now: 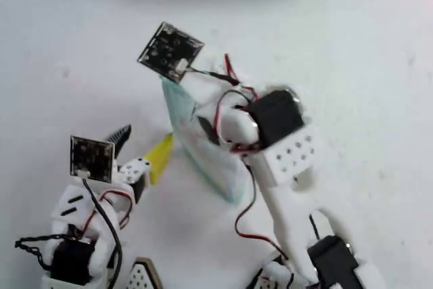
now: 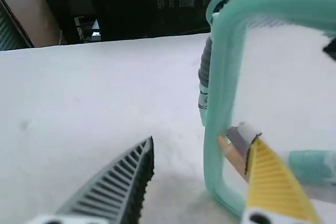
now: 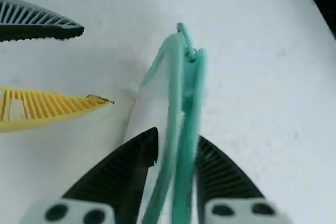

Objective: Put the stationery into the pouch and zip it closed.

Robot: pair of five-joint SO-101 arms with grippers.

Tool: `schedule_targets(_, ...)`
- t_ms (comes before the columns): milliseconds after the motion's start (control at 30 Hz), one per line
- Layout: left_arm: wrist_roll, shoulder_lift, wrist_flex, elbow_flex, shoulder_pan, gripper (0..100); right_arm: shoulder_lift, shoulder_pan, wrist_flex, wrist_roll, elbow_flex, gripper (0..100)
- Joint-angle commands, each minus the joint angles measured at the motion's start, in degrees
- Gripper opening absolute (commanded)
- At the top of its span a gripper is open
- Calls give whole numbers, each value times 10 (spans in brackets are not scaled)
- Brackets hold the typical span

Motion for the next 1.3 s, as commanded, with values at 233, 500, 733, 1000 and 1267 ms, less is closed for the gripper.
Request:
schedule_targets(233,6,-2,-15,-4,-22,293,41,-1,15,118,-51,33)
schedule_targets(500,29,-2,-16,-32,-109,293,-74,7,-9,239,-51,18)
schedule_targets(733,83,-2,-24,-61,-172,295,-203,7,-49,285,-47,18)
schedule_targets(1000,83,-2,-23,-127,-245,294,-337,8,-38,438,-46,18)
schedule_targets(1267,83,-2,-23,-254,-271,294,-431,4,-36,469,-6,18)
